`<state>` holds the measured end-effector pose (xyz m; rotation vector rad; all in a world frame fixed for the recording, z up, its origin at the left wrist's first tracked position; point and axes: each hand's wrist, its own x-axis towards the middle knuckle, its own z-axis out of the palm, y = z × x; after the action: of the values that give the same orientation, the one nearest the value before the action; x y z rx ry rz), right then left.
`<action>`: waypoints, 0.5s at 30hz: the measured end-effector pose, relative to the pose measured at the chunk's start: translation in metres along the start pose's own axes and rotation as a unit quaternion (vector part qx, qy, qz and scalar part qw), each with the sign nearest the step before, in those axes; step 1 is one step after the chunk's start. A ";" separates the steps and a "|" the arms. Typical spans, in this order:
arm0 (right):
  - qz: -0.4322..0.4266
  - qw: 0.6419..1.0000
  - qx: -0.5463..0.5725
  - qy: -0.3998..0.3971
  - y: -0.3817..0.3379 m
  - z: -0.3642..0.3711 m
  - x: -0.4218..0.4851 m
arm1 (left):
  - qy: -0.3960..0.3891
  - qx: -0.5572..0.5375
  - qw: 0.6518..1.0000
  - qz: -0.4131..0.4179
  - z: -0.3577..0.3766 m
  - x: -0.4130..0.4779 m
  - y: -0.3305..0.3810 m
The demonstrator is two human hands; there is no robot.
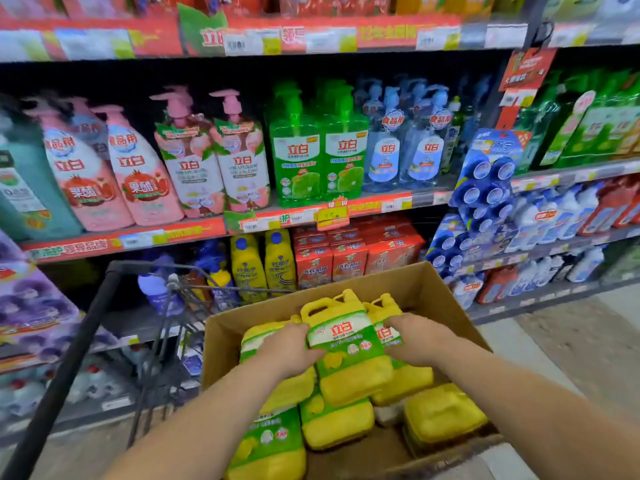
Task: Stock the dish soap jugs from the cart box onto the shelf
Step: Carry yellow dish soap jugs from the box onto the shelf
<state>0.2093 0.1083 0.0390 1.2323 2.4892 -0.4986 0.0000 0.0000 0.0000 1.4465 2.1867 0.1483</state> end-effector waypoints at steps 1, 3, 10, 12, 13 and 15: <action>-0.001 1.000 0.003 -0.008 0.000 0.001 0.008 | -0.010 -0.022 1.000 -0.007 0.003 0.009 0.000; 0.002 1.000 0.009 -0.025 0.004 0.006 0.027 | -0.018 -0.073 0.997 -0.031 0.010 0.024 0.002; 0.028 0.996 0.055 -0.062 0.020 0.024 0.091 | -0.038 -0.164 0.977 -0.134 0.030 0.061 0.011; 0.038 0.993 0.084 -0.075 0.021 0.033 0.106 | -0.037 -0.170 0.972 -0.155 0.034 0.067 0.013; 0.044 0.989 0.114 -0.078 0.022 0.037 0.112 | -0.037 -0.179 0.969 -0.166 0.035 0.070 0.015; 0.060 0.977 0.185 -0.082 0.021 0.045 0.123 | -0.033 -0.193 0.962 -0.188 0.037 0.076 0.018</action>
<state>0.1612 0.1859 -0.0575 1.3995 2.2303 -1.0231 0.0091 0.0684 -0.0519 0.7999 2.1803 0.3627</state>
